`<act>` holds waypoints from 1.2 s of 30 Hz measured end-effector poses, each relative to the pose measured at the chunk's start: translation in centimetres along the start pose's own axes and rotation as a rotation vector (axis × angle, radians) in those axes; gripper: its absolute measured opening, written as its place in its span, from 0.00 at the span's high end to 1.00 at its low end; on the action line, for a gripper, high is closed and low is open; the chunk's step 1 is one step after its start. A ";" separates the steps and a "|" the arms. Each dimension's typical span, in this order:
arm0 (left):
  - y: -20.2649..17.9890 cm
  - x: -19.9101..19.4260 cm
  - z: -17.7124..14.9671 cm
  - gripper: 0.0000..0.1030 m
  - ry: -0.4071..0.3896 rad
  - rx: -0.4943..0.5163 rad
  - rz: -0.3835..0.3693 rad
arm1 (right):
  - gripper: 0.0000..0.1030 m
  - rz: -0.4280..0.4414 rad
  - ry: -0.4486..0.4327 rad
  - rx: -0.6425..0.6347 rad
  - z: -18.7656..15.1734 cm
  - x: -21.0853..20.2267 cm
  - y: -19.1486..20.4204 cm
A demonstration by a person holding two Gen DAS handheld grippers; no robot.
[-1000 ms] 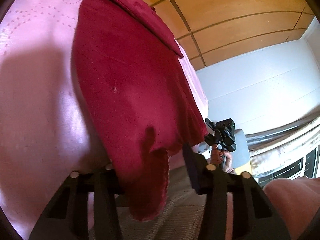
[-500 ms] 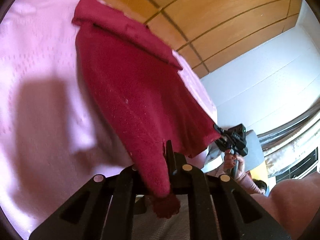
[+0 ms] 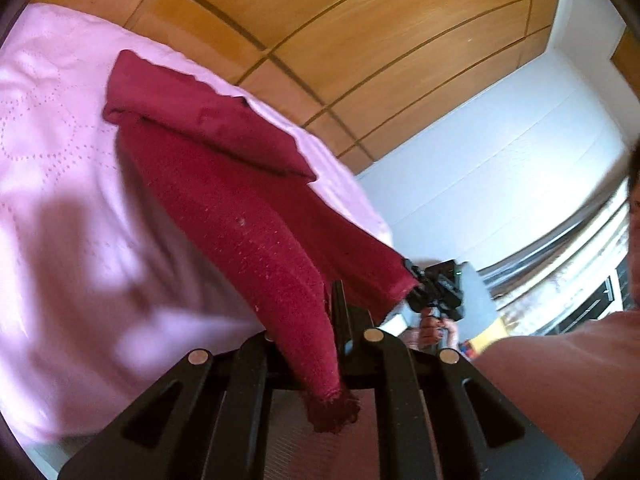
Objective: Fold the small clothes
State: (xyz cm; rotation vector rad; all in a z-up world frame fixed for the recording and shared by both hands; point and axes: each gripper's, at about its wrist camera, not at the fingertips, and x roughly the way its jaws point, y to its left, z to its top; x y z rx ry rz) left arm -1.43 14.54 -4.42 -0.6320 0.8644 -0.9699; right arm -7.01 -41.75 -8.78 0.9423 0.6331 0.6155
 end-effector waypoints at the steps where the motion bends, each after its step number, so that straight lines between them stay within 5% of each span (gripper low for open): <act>1: -0.2 -0.4 -0.2 0.93 0.000 0.001 -0.010 | 0.91 0.014 -0.008 0.002 -0.2 -0.3 0.3; 7: -1.6 -2.4 -1.0 0.92 -0.033 -0.020 -0.074 | 0.91 0.083 -0.056 0.001 -0.9 -2.7 1.7; 13: 0.6 -1.2 1.5 0.92 -0.077 -0.081 -0.111 | 0.91 0.093 -0.074 0.048 2.0 -0.5 0.1; 25: 7.0 3.1 11.2 0.92 -0.105 -0.118 0.133 | 0.91 0.059 -0.062 0.144 11.8 8.3 -2.8; 32: 9.9 5.7 16.3 0.92 -0.133 -0.123 0.194 | 0.91 0.004 -0.064 0.201 16.2 13.1 -4.7; 36: 13.4 7.2 18.3 0.92 -0.155 -0.213 0.203 | 0.91 -0.038 -0.058 0.245 18.1 15.9 -6.3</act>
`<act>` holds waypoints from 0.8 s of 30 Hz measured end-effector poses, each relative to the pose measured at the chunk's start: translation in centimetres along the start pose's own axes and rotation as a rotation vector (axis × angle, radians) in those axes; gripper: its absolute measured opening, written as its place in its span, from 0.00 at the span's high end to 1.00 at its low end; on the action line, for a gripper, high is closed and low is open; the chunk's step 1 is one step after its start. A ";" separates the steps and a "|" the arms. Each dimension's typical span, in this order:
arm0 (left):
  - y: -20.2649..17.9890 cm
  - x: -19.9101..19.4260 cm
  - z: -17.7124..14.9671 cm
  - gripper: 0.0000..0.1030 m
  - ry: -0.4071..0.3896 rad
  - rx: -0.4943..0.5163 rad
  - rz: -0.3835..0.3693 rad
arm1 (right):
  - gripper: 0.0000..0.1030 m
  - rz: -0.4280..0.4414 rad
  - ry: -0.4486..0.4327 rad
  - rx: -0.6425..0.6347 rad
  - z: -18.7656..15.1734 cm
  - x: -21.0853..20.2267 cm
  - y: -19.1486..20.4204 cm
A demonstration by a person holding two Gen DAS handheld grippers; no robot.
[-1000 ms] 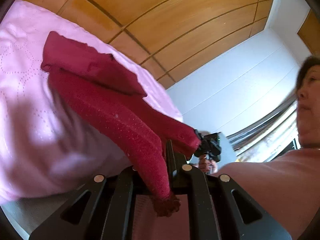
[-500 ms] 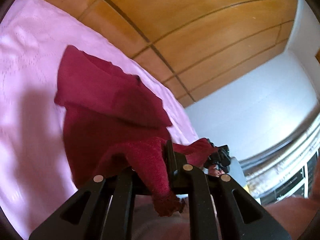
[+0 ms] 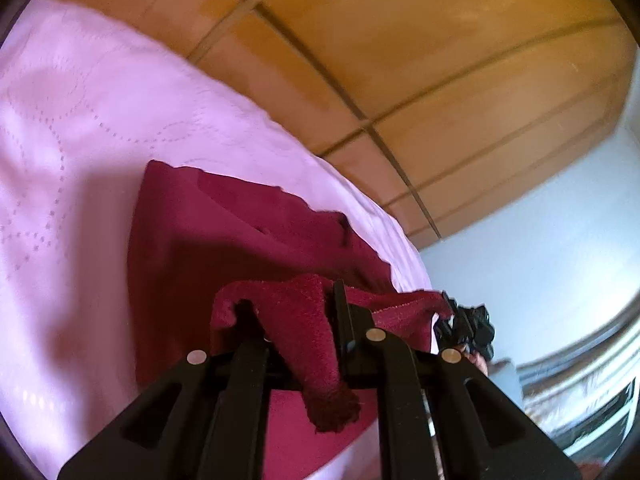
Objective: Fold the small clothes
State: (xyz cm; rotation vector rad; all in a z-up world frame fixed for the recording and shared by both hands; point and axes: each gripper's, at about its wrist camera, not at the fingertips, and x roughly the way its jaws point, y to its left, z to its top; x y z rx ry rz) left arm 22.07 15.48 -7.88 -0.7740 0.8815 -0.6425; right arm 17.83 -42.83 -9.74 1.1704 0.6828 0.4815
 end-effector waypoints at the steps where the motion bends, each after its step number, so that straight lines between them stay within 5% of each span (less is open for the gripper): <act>1: 0.6 0.6 0.4 0.92 -0.001 -0.020 0.004 | 0.91 -0.018 0.001 0.009 0.5 0.8 -0.3; 11: 4.3 5.3 2.7 0.87 0.033 -0.117 0.096 | 0.91 -0.180 0.021 0.064 3.2 6.1 -3.7; 13: 4.7 5.8 2.8 0.73 0.035 -0.132 0.080 | 0.90 -0.178 0.013 0.078 3.3 6.5 -4.1; 15: 5.0 5.6 3.1 0.41 0.010 -0.162 0.034 | 0.85 -0.164 0.001 0.091 3.3 6.6 -4.3; 18: 5.3 4.4 3.9 0.18 -0.080 -0.216 0.003 | 0.52 -0.126 -0.046 0.097 3.5 6.6 -4.0; 19: 5.2 4.0 4.2 0.17 -0.111 -0.229 0.011 | 0.35 -0.117 -0.090 0.084 3.7 6.1 -3.5; 20: 5.2 3.5 4.4 0.17 -0.133 -0.235 0.024 | 0.34 -0.132 -0.131 0.066 4.0 5.5 -3.0; 24: 3.5 1.9 4.3 0.18 -0.186 -0.153 0.205 | 0.44 -0.188 -0.127 -0.066 4.5 5.0 -0.7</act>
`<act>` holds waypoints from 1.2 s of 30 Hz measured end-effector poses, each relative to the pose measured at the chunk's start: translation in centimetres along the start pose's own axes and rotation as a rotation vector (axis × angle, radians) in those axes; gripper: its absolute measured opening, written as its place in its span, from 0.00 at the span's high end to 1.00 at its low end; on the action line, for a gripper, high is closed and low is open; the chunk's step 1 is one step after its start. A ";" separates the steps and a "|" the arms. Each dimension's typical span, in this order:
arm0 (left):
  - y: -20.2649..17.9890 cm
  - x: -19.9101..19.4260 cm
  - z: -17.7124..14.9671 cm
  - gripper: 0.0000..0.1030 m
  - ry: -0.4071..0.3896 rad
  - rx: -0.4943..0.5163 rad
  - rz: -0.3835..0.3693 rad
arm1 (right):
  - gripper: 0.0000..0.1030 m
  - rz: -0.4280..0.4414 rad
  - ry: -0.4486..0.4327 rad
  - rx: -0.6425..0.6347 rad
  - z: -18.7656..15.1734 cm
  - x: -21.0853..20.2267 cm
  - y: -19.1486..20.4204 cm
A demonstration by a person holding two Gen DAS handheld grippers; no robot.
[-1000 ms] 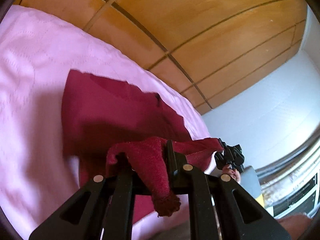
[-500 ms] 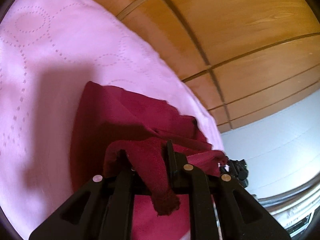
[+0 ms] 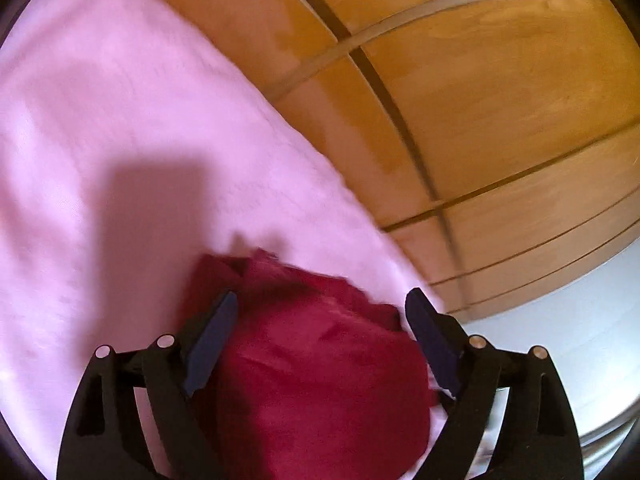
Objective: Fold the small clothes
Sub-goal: 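Lay the hem over the collar with both grippers and open them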
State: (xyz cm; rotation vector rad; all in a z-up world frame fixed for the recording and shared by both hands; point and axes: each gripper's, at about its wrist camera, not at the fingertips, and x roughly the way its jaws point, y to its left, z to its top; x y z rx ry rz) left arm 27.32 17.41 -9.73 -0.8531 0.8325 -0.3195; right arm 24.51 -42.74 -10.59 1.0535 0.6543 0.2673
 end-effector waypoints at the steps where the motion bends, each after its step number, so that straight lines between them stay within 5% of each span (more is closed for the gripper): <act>1: -0.4 -0.2 -0.4 0.18 -0.008 0.030 0.035 | 0.46 -0.045 0.036 -0.071 -0.3 0.3 1.0; 6: -1.8 0.2 -2.5 0.18 -0.008 0.186 0.177 | 0.46 -0.279 0.115 -0.417 -2.8 2.7 5.0; 11: -2.3 2.3 -2.4 0.28 0.006 0.190 0.307 | 0.46 -0.346 0.080 -0.365 -1.8 3.7 4.5; 12: -2.2 2.8 -2.5 0.34 0.007 0.191 0.341 | 0.48 -0.357 0.077 -0.359 -1.5 4.1 4.4; 13: -2.1 3.3 -2.6 0.39 0.011 0.201 0.373 | 0.66 -0.376 0.081 -0.366 -1.5 4.7 4.3; 14: -2.1 4.0 -2.8 0.55 0.016 0.218 0.409 | 0.81 -0.415 0.101 -0.400 -1.7 5.5 4.2; 15: -2.3 5.2 -3.1 0.76 0.016 0.235 0.434 | 0.86 -0.449 0.115 -0.424 -1.9 6.4 4.3; 18: -3.0 4.6 -3.9 0.91 0.001 0.249 0.409 | 0.93 -0.484 0.095 -0.465 -2.3 6.1 4.8; 23: -3.4 4.1 -4.3 0.92 -0.055 0.258 0.441 | 0.97 -0.570 0.005 -0.476 -1.6 4.8 4.8; 31: -3.2 6.8 -5.0 0.85 -0.049 0.363 0.526 | 0.97 -0.604 -0.005 -0.538 -2.6 6.3 3.3; 32: -3.3 6.6 -4.8 0.80 -0.045 0.356 0.516 | 0.97 -0.613 -0.004 -0.547 -2.6 6.3 3.5; 33: -3.5 6.1 -4.6 0.65 -0.037 0.341 0.490 | 0.94 -0.618 -0.005 -0.563 -2.7 6.1 4.0; 35: -4.3 4.5 -4.4 0.46 -0.066 0.333 0.470 | 0.81 -0.596 -0.042 -0.611 -3.1 5.0 5.6; 36: -4.8 3.9 -4.5 0.45 -0.090 0.337 0.467 | 0.80 -0.567 -0.067 -0.641 -3.5 4.2 6.6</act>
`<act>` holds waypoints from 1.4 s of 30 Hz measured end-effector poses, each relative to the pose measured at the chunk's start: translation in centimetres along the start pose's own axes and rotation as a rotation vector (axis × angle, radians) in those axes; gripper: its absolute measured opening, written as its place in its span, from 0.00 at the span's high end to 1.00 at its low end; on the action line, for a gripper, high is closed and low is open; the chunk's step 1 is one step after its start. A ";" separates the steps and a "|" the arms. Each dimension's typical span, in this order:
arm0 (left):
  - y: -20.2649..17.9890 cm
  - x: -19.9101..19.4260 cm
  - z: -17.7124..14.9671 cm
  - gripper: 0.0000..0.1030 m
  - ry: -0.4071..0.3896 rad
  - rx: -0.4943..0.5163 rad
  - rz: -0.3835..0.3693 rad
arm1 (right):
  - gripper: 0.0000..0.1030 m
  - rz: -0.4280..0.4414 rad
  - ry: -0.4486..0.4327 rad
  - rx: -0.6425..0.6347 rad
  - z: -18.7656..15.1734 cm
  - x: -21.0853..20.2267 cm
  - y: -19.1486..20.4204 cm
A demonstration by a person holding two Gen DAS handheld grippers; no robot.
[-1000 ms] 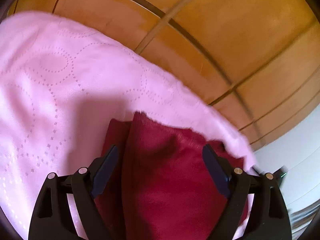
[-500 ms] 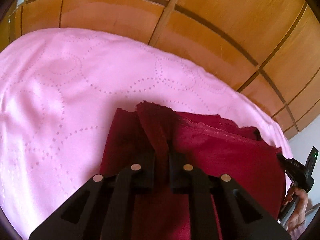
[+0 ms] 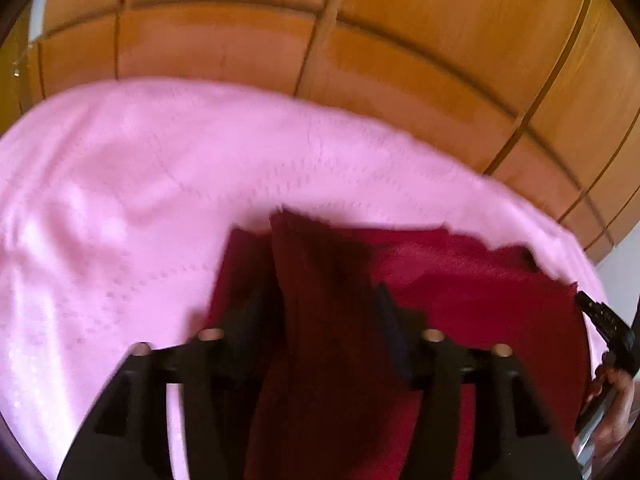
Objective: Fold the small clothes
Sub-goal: 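Lay the hem over the collar with both grippers and open them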
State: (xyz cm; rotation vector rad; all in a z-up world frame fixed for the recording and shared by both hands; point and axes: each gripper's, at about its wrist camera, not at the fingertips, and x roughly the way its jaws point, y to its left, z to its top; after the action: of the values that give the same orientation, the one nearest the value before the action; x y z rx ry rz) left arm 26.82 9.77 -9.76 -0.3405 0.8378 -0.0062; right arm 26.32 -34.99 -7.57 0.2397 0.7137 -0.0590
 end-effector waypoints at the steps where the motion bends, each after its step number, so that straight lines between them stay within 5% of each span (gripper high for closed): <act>1: -0.3 -1.3 0.2 0.45 -0.037 0.006 -0.006 | 0.80 0.017 -0.023 -0.017 0.1 -0.8 0.4; 4: -2.1 -2.9 0.8 0.45 -0.085 0.048 -0.035 | 0.80 0.090 -0.042 -0.134 0.4 -2.8 3.1; 8: -5.4 -1.2 1.0 0.46 -0.042 0.141 -0.070 | 0.80 0.151 0.087 -0.200 0.1 -0.6 5.4; 16: -6.8 5.6 0.7 0.44 0.060 0.213 -0.022 | 0.80 0.077 0.190 -0.234 -0.5 5.0 6.1; 23: -6.0 6.5 0.2 0.40 0.057 0.169 -0.088 | 0.82 0.062 0.146 -0.182 -1.3 6.2 5.3; 27: -6.4 6.0 -0.1 0.25 0.066 0.194 -0.109 | 0.82 0.079 0.139 -0.169 -1.2 5.9 5.0; 30: -7.3 4.8 -0.4 0.17 0.071 0.237 -0.093 | 0.82 0.072 0.130 -0.179 -1.3 5.7 5.0; 37: -5.4 0.8 -2.3 0.17 0.010 0.226 -0.008 | 0.82 0.061 0.125 -0.191 -1.2 5.8 5.2; 42: -3.6 1.3 -3.1 0.13 0.012 0.221 0.031 | 0.81 0.060 0.116 -0.198 -1.3 5.7 5.3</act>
State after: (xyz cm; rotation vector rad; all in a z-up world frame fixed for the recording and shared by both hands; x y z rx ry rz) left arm 25.88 5.30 -11.53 -0.1201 0.8454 -0.0714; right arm 30.54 -29.34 -11.16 0.0750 0.8217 0.0830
